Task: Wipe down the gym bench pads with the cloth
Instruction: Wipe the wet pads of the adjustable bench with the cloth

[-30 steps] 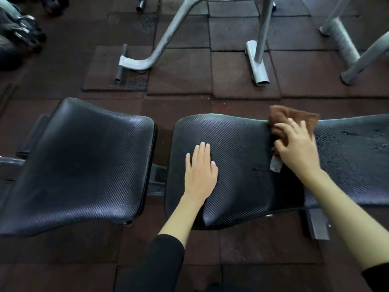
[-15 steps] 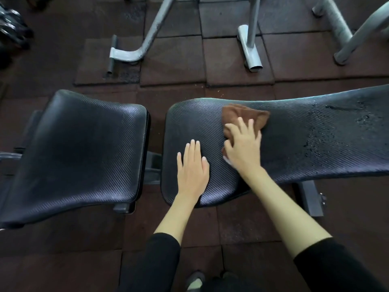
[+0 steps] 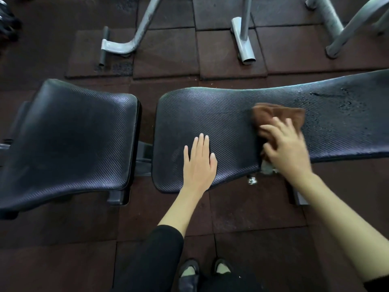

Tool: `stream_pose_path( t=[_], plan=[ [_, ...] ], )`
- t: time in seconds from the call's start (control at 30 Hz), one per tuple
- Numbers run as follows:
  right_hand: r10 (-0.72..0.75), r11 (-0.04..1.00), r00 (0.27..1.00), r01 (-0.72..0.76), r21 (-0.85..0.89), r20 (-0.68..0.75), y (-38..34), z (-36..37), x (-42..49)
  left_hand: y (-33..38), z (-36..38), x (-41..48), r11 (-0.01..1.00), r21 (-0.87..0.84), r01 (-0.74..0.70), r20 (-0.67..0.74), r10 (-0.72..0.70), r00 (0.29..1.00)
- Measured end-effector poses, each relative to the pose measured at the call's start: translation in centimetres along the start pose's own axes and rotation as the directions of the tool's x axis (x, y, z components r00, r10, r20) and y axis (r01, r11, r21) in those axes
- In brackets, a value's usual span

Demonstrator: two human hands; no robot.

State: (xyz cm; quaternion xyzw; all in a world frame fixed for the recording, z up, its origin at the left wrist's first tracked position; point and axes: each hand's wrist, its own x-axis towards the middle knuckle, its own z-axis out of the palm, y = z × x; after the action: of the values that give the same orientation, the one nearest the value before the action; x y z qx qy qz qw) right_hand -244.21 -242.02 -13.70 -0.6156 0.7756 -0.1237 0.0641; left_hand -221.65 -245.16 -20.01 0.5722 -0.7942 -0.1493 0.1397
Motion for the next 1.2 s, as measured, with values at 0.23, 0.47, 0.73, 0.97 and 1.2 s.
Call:
stream_pose_path(
  t=[0.23,0.47,0.73,0.97,1.2],
  plan=[
    [0.326,0.945,0.931,-0.316,0.082,-0.163,-0.7,0.0,-1.3,-0.1,0.2,-0.3,1.000,-0.008,-0.017,0.012,0.017,1.000],
    [-0.036,0.997,0.999,0.037,0.066,-0.019,-7.3,3.9,-2.8,-0.2,0.1,-0.3,1.000,0.005,-0.022,-0.004,0.022,1.000],
    [-0.162,0.986,0.986,0.163,-0.032,0.035,1.2,-0.6,-2.0,0.0,0.4,-0.4,1.000,0.023,0.002,-0.001,-0.002,1.000],
    [0.054,0.990,0.999,-0.054,0.128,0.003,-0.2,-0.2,-2.3,1.8,0.3,-0.6,0.997,0.016,-0.080,0.003,0.080,0.997],
    [-0.127,0.988,0.990,0.132,-0.075,0.064,1.7,-1.2,-1.8,4.6,0.9,-0.1,0.981,0.026,-0.195,-0.022,0.195,0.981]
  ],
)
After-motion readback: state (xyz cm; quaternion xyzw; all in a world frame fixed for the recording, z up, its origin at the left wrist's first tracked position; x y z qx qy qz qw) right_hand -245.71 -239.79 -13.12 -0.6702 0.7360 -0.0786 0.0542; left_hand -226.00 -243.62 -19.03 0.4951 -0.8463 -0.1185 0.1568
